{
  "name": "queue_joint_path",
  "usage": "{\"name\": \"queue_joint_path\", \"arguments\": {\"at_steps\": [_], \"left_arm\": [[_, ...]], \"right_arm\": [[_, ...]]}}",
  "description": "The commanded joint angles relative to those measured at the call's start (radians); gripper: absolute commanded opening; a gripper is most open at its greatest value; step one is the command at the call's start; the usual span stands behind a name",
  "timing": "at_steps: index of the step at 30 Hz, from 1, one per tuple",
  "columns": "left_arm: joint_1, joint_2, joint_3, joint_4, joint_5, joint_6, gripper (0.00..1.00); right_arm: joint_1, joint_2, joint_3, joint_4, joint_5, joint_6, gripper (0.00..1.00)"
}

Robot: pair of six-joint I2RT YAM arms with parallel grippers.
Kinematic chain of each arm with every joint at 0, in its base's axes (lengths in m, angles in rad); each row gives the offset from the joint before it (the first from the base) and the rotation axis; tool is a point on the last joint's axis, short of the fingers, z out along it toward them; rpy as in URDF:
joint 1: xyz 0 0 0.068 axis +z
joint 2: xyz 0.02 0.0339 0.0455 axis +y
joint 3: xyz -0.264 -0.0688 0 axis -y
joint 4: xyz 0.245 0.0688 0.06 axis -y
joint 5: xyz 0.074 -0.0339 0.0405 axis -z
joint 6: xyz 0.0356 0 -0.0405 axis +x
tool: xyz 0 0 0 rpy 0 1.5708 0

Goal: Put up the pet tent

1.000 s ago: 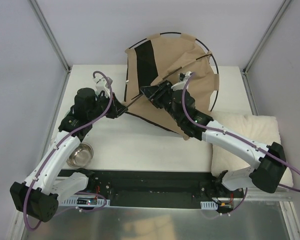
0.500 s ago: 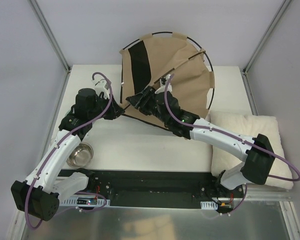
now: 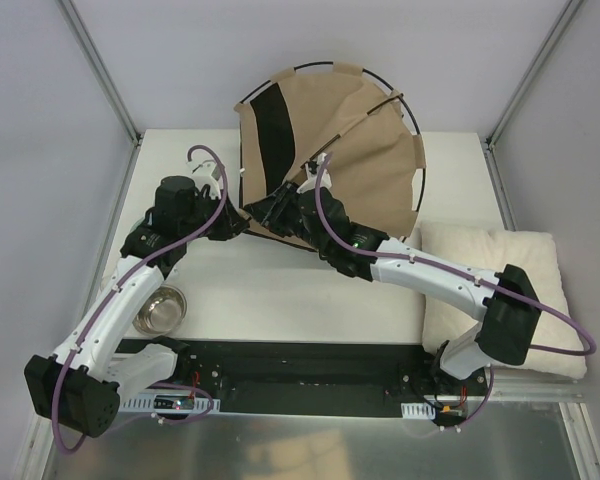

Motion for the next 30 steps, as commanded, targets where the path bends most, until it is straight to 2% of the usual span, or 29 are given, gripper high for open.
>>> {"name": "queue_joint_path", "arguments": {"at_steps": [1,3,4,8,14,19,25,30], "left_arm": [[0.005,0.002,0.055,0.026,-0.027,0.004,0.00],[0.005,0.000,0.054,0.028,-0.028,0.013,0.00],[0.005,0.000,0.052,0.028,-0.028,0.019,0.00],[0.005,-0.015,0.040,0.028,-0.027,0.051,0.00],[0.005,-0.069,-0.031,0.060,0.015,0.136,0.00],[0.005,-0.145,-0.149,0.175,0.062,0.205,0.00],[0.005,-0.221,-0.291,0.384,0.235,0.291,0.00],[0.005,-0.251,-0.333,0.445,0.259,0.329,0.00]], "right_arm": [[0.009,0.006,0.034,-0.009,-0.014,-0.020,0.19],[0.009,0.005,0.032,-0.009,-0.007,-0.019,0.03],[0.009,0.003,0.031,-0.009,0.003,-0.011,0.00],[-0.006,-0.007,0.015,-0.002,0.050,0.022,0.00],[-0.075,-0.078,-0.066,0.098,0.101,0.091,0.00],[-0.127,-0.127,-0.135,0.181,0.121,0.151,0.00],[-0.176,-0.139,-0.143,0.206,0.138,0.233,0.00],[-0.184,-0.124,-0.130,0.201,0.159,0.248,0.00]]}}
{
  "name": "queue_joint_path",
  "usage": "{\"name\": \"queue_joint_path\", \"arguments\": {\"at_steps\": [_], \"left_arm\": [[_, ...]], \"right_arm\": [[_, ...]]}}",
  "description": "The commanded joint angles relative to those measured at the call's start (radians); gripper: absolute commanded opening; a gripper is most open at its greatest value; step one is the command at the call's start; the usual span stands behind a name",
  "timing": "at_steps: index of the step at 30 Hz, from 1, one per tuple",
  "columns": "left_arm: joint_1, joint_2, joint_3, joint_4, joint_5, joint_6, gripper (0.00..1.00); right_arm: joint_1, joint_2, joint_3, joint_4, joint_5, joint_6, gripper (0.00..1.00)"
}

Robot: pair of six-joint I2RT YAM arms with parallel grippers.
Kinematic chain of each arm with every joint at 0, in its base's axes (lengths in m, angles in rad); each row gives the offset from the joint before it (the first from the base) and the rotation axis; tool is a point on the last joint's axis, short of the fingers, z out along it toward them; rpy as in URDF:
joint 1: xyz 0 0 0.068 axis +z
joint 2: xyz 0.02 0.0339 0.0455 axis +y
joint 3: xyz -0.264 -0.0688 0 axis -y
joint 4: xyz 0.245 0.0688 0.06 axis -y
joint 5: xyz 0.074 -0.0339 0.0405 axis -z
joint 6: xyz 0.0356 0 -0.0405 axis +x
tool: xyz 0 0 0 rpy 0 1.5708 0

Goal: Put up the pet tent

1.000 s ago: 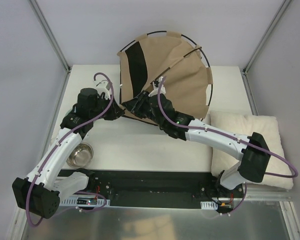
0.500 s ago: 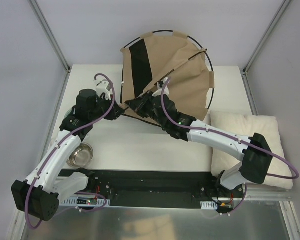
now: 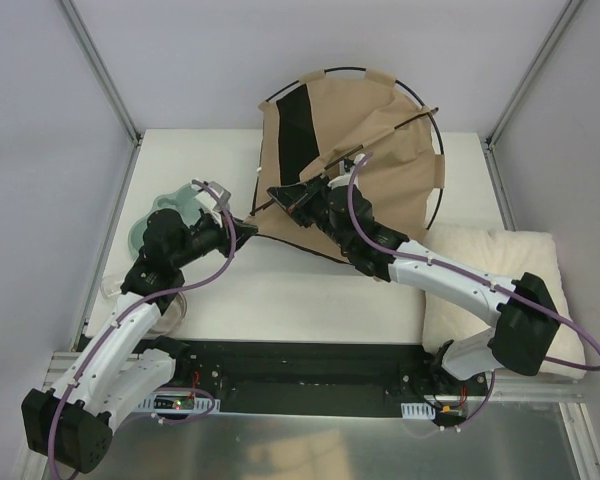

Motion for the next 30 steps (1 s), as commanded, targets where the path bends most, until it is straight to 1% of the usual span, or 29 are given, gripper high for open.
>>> {"name": "queue_joint_path", "arguments": {"at_steps": [1,7,19,30], "left_arm": [[0.008,-0.043,-0.044,0.040,0.044,0.077,0.00],[0.008,-0.040,-0.024,0.028,-0.002,0.074,0.00],[0.008,-0.022,0.026,0.024,-0.007,0.059,0.00],[0.008,-0.004,0.049,0.020,-0.011,0.042,0.00]], "right_arm": [[-0.071,-0.024,0.014,0.053,0.148,0.055,0.00],[-0.070,-0.033,0.002,0.033,0.138,0.017,0.00],[-0.070,-0.022,-0.011,-0.010,0.141,-0.028,0.00],[-0.015,0.005,0.025,-0.033,0.136,-0.121,0.00]]}}
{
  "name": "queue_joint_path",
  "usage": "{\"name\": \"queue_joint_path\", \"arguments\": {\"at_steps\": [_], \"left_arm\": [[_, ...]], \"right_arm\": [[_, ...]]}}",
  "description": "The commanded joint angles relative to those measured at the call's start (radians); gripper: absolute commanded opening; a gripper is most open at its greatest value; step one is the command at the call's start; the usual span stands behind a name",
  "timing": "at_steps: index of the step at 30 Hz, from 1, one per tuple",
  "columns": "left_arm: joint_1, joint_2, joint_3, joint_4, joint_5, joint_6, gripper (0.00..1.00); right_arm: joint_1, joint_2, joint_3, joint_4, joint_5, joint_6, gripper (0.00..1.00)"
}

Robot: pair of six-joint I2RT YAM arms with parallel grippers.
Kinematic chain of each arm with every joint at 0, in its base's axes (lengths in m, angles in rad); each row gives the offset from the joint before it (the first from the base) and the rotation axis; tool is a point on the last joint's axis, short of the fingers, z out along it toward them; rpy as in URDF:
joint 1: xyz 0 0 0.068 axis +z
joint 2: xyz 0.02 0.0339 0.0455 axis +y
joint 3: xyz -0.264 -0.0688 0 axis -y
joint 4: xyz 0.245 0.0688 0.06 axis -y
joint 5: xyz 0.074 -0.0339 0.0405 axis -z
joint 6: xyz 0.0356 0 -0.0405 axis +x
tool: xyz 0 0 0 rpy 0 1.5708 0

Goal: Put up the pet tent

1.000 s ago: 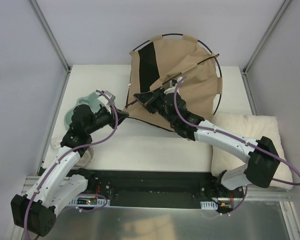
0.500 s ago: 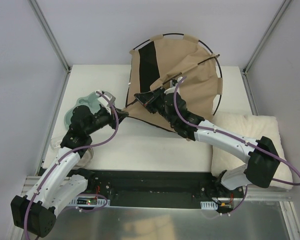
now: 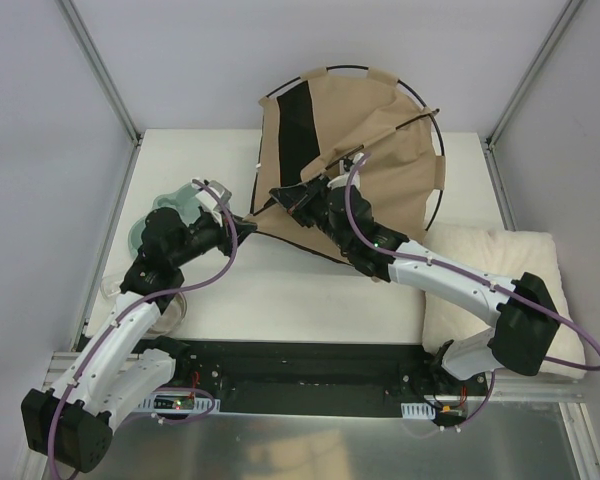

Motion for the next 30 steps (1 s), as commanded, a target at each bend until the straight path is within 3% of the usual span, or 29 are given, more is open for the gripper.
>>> {"name": "queue_joint_path", "arguments": {"at_steps": [1,15,23,30], "left_arm": [[0.008,0.004,0.052,-0.019,-0.015,-0.013,0.00],[0.008,0.012,0.086,-0.023,-0.001,-0.039,0.00],[0.008,-0.002,0.124,-0.075,0.026,-0.036,0.00],[0.008,0.000,0.161,-0.119,0.000,-0.016,0.00]], "right_arm": [[-0.005,0.010,0.036,-0.026,0.119,-0.064,0.00],[0.074,0.066,0.096,-0.040,0.116,-0.157,0.00],[0.091,0.112,0.133,-0.135,0.252,-0.246,0.00],[0.107,0.141,0.150,-0.138,0.211,-0.305,0.00]]}}
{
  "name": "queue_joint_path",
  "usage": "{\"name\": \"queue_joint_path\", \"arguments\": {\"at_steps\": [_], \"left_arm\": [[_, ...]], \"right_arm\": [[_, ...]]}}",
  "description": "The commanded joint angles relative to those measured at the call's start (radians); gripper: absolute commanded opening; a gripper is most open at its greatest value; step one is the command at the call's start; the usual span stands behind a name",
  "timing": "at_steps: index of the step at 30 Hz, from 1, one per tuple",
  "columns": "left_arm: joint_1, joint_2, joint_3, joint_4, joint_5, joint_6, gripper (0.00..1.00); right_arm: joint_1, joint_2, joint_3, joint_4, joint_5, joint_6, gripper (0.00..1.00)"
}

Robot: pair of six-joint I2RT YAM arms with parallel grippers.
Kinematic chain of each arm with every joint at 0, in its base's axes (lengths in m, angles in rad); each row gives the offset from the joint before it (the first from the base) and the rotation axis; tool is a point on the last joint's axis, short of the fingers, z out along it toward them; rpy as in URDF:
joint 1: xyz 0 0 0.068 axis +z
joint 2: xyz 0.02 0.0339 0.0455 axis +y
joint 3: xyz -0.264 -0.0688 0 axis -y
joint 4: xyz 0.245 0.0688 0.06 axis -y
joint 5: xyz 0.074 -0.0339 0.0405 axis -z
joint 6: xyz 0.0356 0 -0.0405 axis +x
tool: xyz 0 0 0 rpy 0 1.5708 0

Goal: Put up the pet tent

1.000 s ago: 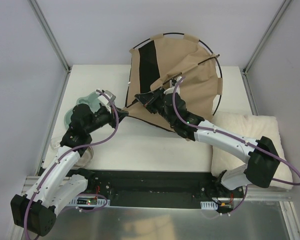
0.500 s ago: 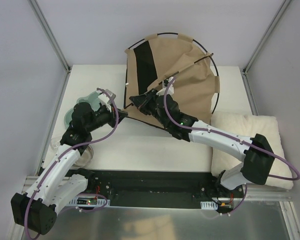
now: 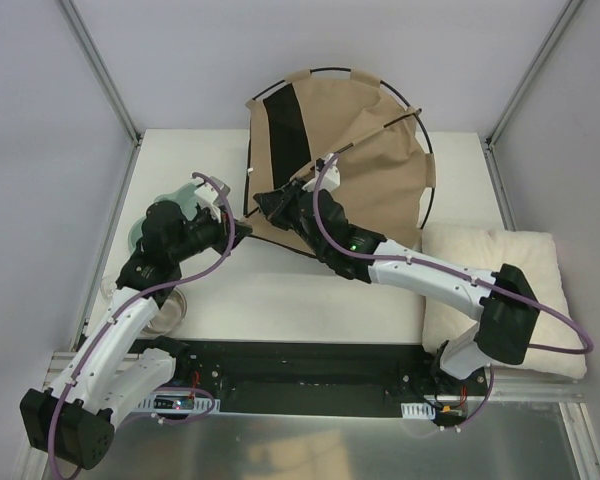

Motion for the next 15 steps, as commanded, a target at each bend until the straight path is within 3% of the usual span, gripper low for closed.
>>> {"name": "queue_joint_path", "arguments": {"at_steps": [1,6,9,15], "left_arm": [[0.004,-0.024,0.098,0.015,0.026,0.016,0.02],[0.004,-0.026,0.141,-0.049,0.020,0.082,0.12],[0.004,-0.033,0.151,-0.088,0.025,0.143,0.36],[0.004,-0.079,0.163,-0.123,-0.020,0.191,0.61]], "right_arm": [[-0.003,0.046,0.027,-0.081,0.033,-0.117,0.00],[0.016,0.072,0.032,-0.091,-0.010,-0.178,0.00],[0.014,0.084,0.044,-0.096,-0.062,-0.204,0.00],[0.017,0.118,0.087,-0.133,-0.107,-0.216,0.00]]}}
